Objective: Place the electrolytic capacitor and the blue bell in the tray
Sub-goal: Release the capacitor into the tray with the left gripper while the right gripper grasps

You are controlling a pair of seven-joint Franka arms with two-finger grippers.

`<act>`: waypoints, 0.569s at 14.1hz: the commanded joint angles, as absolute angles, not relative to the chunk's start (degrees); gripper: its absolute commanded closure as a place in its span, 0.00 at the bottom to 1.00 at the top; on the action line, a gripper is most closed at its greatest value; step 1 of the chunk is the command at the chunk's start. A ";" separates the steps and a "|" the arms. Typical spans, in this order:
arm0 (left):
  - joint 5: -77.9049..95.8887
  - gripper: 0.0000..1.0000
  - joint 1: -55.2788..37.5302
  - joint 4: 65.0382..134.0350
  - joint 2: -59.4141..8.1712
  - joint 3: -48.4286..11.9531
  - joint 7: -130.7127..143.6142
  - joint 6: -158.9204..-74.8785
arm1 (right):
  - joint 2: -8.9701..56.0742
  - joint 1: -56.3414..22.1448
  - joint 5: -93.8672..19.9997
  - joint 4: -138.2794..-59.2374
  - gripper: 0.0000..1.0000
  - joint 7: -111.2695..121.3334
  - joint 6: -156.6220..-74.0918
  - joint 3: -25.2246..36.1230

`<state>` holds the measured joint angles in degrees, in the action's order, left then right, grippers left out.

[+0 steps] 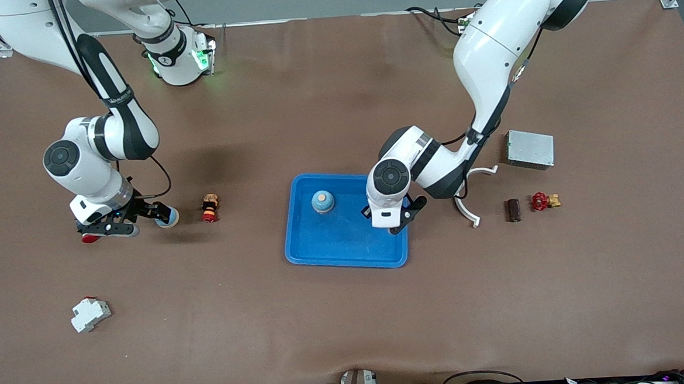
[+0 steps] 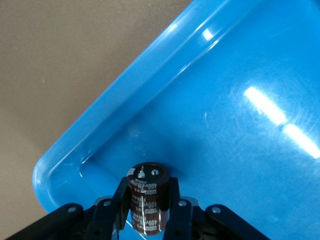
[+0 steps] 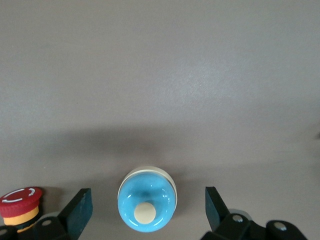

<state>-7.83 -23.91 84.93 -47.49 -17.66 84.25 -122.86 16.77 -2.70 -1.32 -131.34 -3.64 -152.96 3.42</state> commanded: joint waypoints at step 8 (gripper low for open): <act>-9.84 0.00 -24.70 83.67 -46.85 -17.14 85.69 -122.87 | 19.77 -1.76 -4.83 -132.89 0.00 0.09 -158.82 2.20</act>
